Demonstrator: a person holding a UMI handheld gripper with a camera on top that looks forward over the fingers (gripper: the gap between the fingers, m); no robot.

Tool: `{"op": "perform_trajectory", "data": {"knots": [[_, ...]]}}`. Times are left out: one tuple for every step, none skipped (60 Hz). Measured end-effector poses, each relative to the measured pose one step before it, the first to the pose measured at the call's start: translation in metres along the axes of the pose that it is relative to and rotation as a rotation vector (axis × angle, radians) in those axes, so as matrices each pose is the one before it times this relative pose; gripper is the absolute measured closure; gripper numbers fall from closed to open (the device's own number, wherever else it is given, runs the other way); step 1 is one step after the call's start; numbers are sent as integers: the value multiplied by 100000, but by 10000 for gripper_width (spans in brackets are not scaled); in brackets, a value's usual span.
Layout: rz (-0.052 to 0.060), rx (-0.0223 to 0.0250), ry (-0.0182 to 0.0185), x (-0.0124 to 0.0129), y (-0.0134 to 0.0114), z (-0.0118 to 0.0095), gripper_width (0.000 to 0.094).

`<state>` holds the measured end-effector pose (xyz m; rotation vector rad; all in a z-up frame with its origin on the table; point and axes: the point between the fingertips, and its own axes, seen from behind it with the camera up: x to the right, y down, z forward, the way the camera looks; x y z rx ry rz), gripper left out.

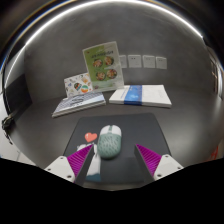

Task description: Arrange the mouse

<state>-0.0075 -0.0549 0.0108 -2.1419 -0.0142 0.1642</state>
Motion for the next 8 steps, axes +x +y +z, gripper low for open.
{"op": "perform_trajectory", "data": {"knots": [[615, -49, -64, 172, 294, -815, 96], [740, 97, 6, 210, 327, -770, 98], [854, 116, 141, 223, 352, -745, 98], [913, 90, 270, 291, 373, -741, 98], [1031, 64, 420, 312, 397, -744, 98], [1093, 74, 461, 310, 416, -726, 97], [1093, 94, 527, 349, 453, -707, 97], [1048, 0, 575, 377, 451, -741, 97]]}}
